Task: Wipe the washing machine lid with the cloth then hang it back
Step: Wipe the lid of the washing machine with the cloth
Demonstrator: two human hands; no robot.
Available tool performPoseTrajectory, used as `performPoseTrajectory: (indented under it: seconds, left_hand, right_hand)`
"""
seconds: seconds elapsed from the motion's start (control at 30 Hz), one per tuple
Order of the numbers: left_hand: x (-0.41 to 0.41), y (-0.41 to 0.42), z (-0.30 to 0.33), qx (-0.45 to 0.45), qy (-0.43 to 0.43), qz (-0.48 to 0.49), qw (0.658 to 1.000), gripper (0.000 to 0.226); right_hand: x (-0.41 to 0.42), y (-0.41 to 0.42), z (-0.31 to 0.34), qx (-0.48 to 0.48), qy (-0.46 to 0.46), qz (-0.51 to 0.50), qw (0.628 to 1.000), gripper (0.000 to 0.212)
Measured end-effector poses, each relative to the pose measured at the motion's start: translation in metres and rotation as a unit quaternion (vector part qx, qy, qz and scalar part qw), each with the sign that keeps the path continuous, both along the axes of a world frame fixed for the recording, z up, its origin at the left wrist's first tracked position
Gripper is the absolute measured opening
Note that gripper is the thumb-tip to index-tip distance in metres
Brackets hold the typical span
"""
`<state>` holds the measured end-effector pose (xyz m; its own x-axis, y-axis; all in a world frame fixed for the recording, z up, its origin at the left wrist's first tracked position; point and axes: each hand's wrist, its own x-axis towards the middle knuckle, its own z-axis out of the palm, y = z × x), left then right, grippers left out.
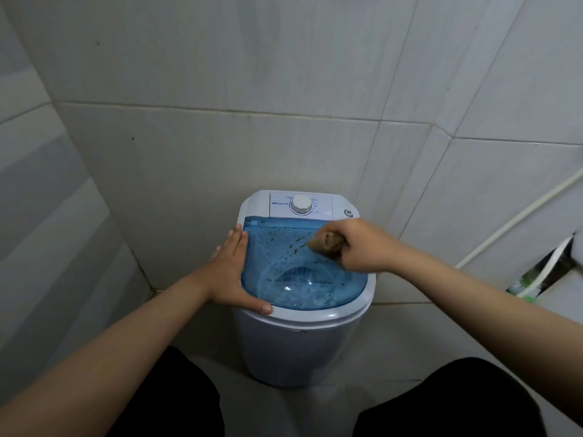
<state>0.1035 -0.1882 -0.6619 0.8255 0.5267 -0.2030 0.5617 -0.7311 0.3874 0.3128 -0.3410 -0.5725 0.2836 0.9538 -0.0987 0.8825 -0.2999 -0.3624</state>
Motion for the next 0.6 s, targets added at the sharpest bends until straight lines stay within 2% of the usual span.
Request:
performPoseTrajectory:
  seconds: [0.1,0.2,0.27,0.6]
  left_hand:
    - [0.000,0.000,-0.002,0.001,-0.001,-0.001,1.000,0.160]
    - [0.000,0.002,-0.003,0.000,-0.002,0.001,1.000,0.161]
    - [0.000,0.001,-0.003,0.000,-0.005,0.000,1.000,0.162]
    - [-0.001,0.004,-0.005,0.003,-0.014,-0.001,1.000,0.162]
  right_hand:
    - [0.010,0.039,0.001,0.045,-0.076,-0.010,0.996,0.047]
    - [0.019,0.065,-0.011,0.025,-0.141,0.004,0.990,0.042]
    - [0.023,0.069,-0.023,0.015,-0.134,0.005,0.991,0.040]
    - [0.013,0.030,-0.051,0.002,-0.154,0.031,0.988,0.064]
